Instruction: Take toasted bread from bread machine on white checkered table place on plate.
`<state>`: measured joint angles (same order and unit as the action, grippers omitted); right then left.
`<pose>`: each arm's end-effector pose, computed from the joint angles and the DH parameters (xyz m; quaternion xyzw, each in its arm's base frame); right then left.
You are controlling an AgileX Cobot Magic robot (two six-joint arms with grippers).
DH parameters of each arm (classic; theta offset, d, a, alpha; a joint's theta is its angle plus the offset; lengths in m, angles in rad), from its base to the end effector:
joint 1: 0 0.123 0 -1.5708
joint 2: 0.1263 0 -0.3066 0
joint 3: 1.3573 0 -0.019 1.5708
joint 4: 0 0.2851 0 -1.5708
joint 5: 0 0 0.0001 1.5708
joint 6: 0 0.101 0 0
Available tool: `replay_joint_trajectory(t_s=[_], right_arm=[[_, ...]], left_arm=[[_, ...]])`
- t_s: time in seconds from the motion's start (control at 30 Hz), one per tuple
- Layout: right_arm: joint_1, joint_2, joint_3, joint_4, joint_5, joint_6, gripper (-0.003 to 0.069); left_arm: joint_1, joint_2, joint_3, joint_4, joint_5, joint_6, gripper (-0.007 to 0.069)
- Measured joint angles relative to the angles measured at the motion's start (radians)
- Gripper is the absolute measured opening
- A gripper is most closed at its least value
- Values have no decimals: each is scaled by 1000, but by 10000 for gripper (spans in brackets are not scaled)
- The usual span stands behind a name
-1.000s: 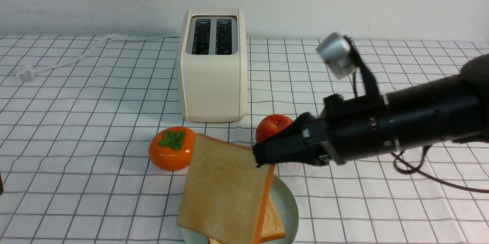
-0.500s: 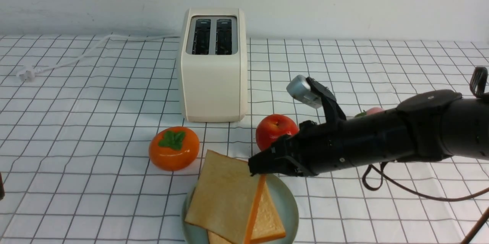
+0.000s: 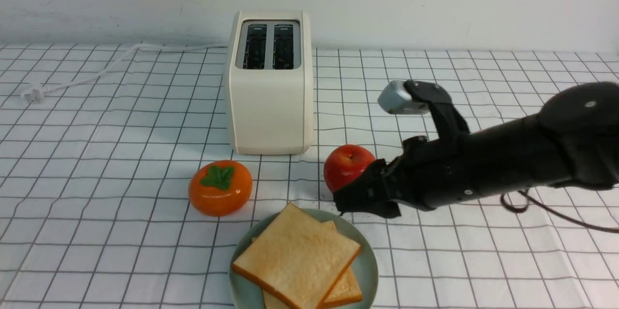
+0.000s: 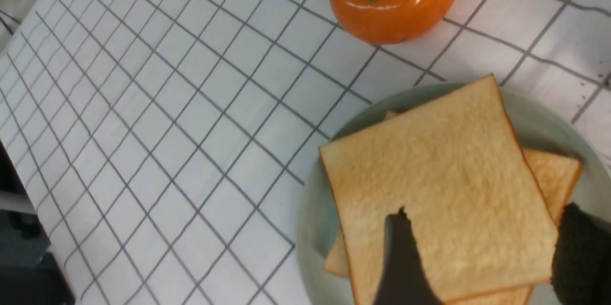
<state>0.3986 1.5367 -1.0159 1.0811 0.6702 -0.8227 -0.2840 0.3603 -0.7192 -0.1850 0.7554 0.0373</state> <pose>0.3050 0.1886 0.2657 -0.2175 0.8660 0.3535 0.2790 0.0671 -0.0329 0.3767 0.1119 0.7965 -0.1624 0.5716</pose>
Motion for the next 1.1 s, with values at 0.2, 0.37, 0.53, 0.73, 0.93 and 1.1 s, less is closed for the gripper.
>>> replay_joint_trajectory(t_s=[0.2, 0.37, 0.53, 0.73, 0.93, 1.1], right_arm=[[0, -246, 0, -410, 197, 392, 129], [0, -469, 5, -691, 379, 603, -16], [0, -697, 36, -868, 500, 743, -9], [0, -914, 139, -919, 507, 862, -8], [0, -1093, 361, -926, 145, 946, -5], [0, -1110, 487, -925, -76, 959, 0]], left_arm=[[0, -30, 3, 71, -2, -73, -13], [0, -191, 72, 109, -16, -180, -13], [0, -369, 200, 112, -69, -232, -13], [0, -378, 294, 109, -131, -238, -13], [0, -339, 372, 108, -166, -239, -13], [0, -338, 387, 108, -146, -239, -13]])
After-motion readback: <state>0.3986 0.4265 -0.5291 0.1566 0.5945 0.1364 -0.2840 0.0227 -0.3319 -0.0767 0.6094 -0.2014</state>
